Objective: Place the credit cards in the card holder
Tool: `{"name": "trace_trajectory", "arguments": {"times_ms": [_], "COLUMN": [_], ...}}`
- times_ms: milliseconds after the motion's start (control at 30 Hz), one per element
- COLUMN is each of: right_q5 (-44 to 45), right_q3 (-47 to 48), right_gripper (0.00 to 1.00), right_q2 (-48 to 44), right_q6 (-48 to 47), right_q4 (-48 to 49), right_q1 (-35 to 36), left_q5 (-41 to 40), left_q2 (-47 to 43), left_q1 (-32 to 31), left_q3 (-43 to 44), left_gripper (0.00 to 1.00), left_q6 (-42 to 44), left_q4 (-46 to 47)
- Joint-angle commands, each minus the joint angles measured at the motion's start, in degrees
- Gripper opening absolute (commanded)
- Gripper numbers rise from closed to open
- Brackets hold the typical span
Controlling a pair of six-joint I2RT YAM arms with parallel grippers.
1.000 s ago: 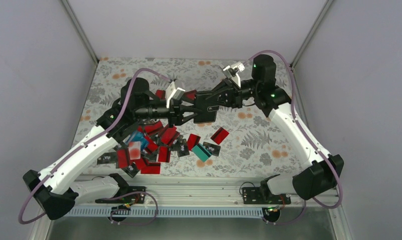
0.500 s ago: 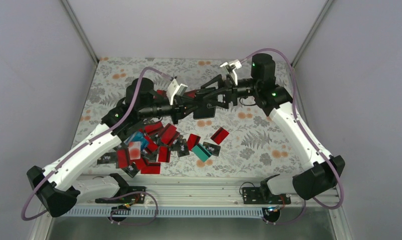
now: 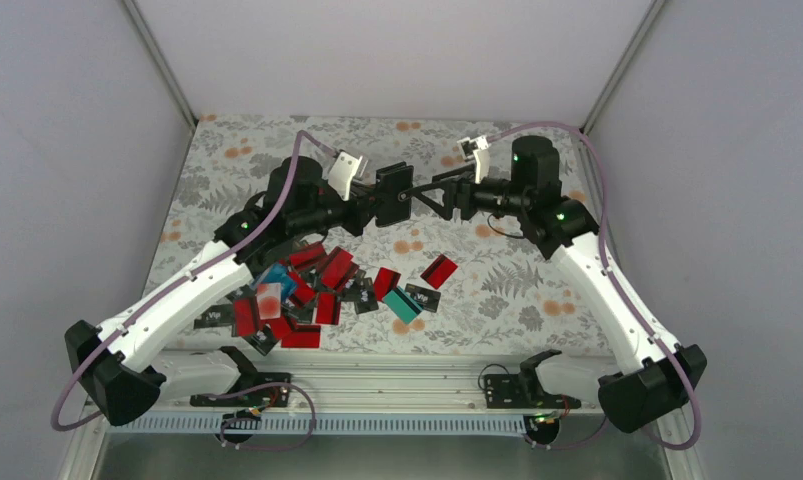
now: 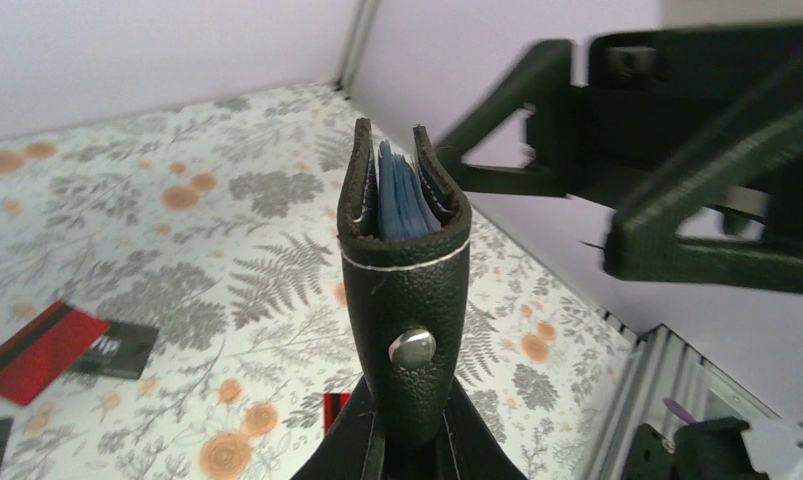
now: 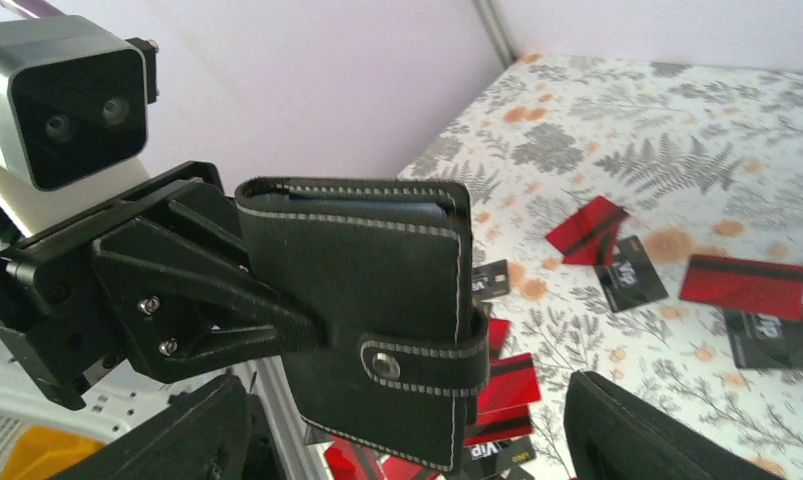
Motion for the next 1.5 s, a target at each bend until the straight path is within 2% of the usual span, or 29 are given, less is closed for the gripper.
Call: {"name": "trace_trajectory", "arguments": {"times_ms": [0,233,367,800,933,1467], "right_q5": [7.17,13.64,14.13,13.56,12.72,19.89], "right_q3": [-5.12,-11.75,-12.85,-8.33,-7.3,-3.95], "right_gripper": [0.77,0.69,0.64,0.55,0.54,0.51], "right_q2": [-2.64,-3.51,-1.05,12.56,14.69,20.18], "right_q6": [6.0,11.0,12.0,12.72,12.38,11.28], "right_q4": [1.05,2.59,3.5,7.12,8.03,4.41], "right_q1": [0.47,1.91,2.53,5.81,6.89,8.19], "left_q5": [-5.86,-10.01,-10.83,-10.44,-9.51,-6.72], "left_q2": [1.59,5.02,7.17,12.2,12.82,12.02], "left_q1": [-0.12,-0.27,-0.32,-0.34,-0.34,-0.29], "left_q3": [-1.23,-5.47,-6.93,-5.13,-4.96,-3.71], "left_gripper": [0.02,0.02,0.02,0.02,0.02,0.02], "left_q6": [-5.05,-9.94,-11.25,-10.95,-11.25,-11.53], "left_q4": [-0.34,3.72,6.71,7.62,7.8,7.73]}}
